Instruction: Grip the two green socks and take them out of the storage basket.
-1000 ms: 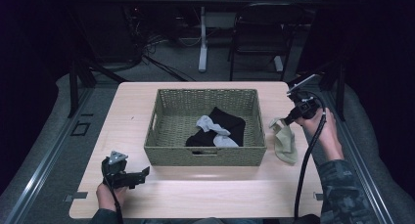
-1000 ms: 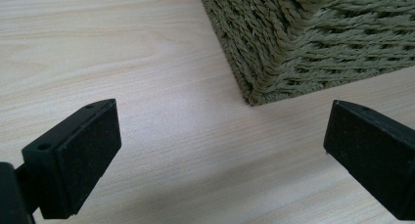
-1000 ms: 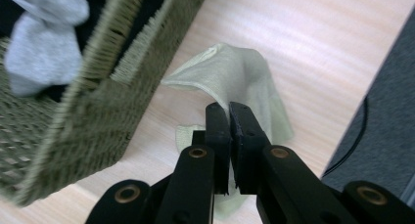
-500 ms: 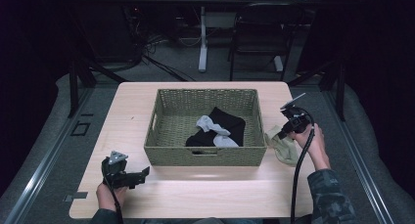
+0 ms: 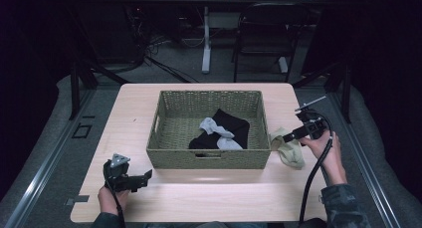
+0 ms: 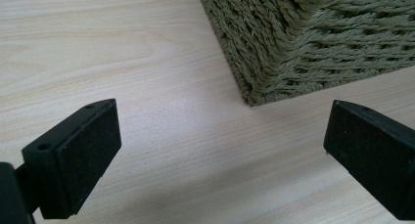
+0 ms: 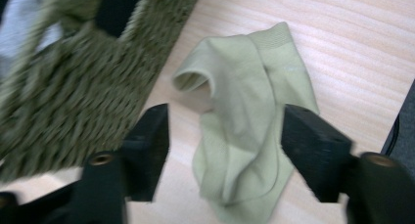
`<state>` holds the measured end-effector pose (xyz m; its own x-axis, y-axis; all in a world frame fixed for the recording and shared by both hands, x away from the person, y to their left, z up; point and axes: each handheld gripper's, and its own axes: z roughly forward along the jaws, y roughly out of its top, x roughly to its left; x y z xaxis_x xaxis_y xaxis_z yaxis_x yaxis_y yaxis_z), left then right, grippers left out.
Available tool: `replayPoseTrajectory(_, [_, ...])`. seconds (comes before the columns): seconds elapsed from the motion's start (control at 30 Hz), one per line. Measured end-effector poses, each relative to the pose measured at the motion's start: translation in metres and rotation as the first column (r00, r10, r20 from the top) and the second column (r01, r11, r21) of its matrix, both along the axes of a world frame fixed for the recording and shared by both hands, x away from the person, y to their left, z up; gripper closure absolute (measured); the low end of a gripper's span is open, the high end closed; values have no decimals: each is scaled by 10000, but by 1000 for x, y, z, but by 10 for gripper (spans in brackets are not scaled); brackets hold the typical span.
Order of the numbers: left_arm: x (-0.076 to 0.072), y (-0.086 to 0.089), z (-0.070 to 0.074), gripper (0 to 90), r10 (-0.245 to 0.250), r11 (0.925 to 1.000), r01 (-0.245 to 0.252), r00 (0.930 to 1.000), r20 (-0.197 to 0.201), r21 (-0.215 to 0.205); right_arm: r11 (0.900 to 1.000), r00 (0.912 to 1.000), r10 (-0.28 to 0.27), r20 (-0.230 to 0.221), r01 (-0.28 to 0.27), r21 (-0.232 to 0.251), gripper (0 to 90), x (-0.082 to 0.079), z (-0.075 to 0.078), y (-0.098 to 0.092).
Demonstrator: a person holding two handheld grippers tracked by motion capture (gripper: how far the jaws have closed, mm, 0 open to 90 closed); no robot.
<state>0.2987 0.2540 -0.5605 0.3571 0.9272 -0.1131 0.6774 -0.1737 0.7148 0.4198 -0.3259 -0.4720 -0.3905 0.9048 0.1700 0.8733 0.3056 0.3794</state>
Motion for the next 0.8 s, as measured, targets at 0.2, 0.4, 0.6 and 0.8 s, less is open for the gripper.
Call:
replayPoseTrajectory(0.2, [0, 0, 0, 4, 18, 10000, -18, 10000, -7, 3, 9996, 9989, 274, 389, -276, 44, 141, -23, 3, 0])
replayPoseTrajectory(0.4, [0, 0, 0, 4, 11, 10000, -11, 10000, 15, -19, 9994, 9951, 348, 923, -347, -24, 31, -51, -4, 3])
replayPoseTrajectory(0.6, [0, 1, 1, 4, -3, 10000, 2, 10000, -17, -58, 9995, 9937, 319, 1074, -310, -107, 35, -73, -25, -1])
replayPoseTrajectory(0.8, [1, -1, 1, 4, -31, 10000, 32, 10000, 64, -55, 9997, 9979, 247, 591, -251, 45, 28, -69, -39, -6])
